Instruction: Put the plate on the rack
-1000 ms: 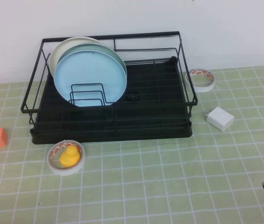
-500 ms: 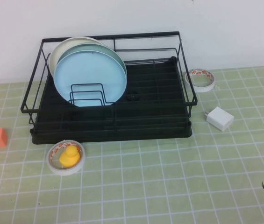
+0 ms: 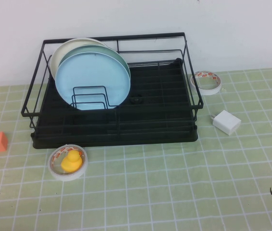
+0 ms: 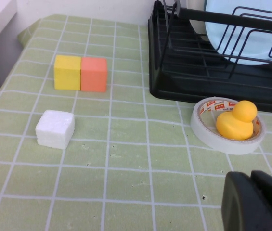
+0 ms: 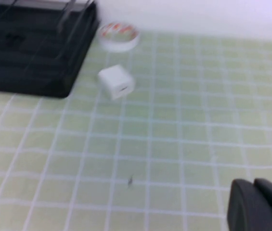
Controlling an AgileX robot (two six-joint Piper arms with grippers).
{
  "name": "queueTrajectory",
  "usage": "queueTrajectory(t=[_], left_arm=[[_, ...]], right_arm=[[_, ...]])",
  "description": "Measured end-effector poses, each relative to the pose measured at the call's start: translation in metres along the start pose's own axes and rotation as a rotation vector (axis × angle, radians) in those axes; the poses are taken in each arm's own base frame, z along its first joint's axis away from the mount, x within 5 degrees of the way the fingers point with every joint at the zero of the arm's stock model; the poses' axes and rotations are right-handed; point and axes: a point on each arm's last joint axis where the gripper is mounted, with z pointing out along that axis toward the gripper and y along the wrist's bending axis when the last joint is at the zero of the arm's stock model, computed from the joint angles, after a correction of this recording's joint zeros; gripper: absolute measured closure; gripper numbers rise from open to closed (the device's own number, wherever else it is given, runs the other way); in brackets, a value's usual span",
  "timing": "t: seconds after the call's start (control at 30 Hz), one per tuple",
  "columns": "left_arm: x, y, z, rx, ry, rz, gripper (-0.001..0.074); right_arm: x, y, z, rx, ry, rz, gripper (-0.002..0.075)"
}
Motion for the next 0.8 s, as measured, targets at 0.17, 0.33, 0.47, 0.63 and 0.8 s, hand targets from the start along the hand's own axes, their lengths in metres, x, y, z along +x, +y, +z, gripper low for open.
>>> queueTrajectory(t=[0.17,0.33,0.47,0.63,0.8], left_arm=[[0.000,0.000,0.000,0.000,0.000,0.000,0.0735],[0.000,0.000,0.000,0.000,0.000,0.000,0.0735],[0.000,0.000,0.000,0.000,0.000,0.000,0.0735],[0.000,0.000,0.000,0.000,0.000,0.000,0.0735],[0.000,0.000,0.000,0.000,0.000,0.000,0.0735]], right_arm=[[0.003,-0.004,-0.012,0.099,-0.079,0.011,0.0728],[0.007,-0.006,-0.013,0.140,-0.112,0.009,0.0728],[0.017,-0.005,0.004,0.142,-0.138,-0.008,0.0728],[0.040,-0.001,0.032,0.123,-0.196,-0.031,0.0728],[0.065,0.003,0.052,0.102,-0.210,-0.043,0.0728]])
